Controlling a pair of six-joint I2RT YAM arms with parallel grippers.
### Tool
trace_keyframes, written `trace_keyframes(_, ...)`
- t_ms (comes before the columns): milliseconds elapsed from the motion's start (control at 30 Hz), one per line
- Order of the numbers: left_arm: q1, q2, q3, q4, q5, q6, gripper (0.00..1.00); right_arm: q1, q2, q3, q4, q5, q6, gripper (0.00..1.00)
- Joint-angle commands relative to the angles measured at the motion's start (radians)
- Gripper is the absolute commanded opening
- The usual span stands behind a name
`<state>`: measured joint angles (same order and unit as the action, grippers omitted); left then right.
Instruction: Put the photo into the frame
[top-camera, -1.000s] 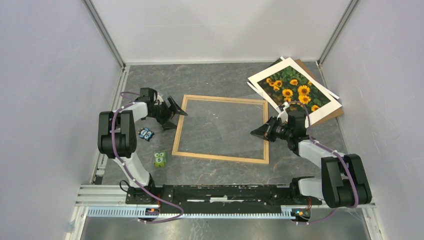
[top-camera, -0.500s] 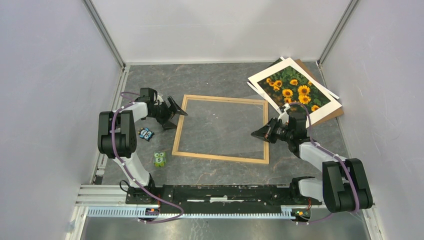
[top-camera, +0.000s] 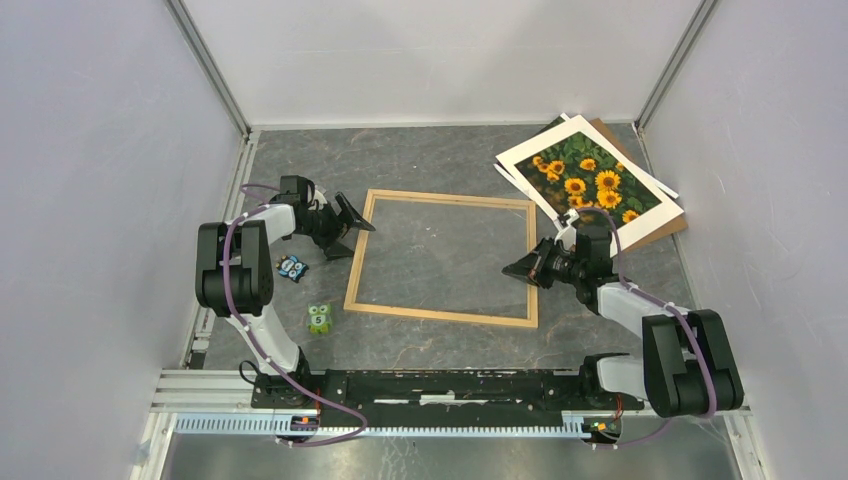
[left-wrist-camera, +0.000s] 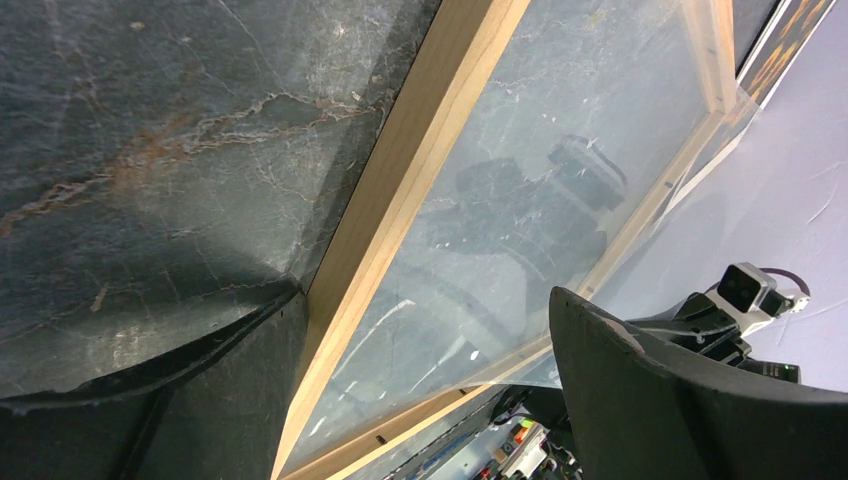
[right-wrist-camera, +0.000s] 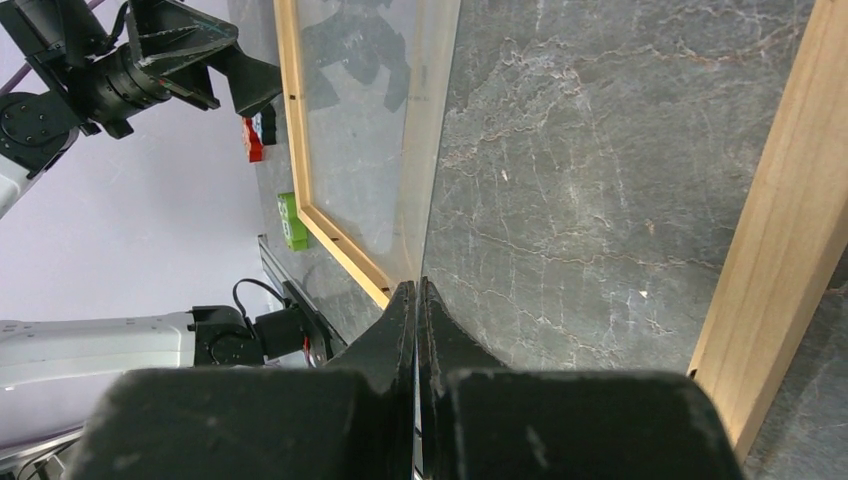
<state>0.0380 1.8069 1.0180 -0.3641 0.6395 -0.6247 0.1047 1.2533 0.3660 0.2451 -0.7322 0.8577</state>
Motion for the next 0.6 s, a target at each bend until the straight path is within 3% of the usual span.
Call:
trace_keyframes(0,0.000,0.028,-0.015,0.019,0.019,-0.024,0.96,0.007,0.026,0.007,0.033,-0.029,-0.026,0.00)
trace_keyframes(467,-0.010,0.034,-0.030,0.037,0.043,-0.038,0.97,0.012,0.062,0.037,0.006,-0.009,-0.076,0.00)
trace_keyframes(567,-0.010,0.028,-0.032,0.038,0.043,-0.038,0.97,0.013,0.062,0.068,-0.060,0.014,-0.130,0.10)
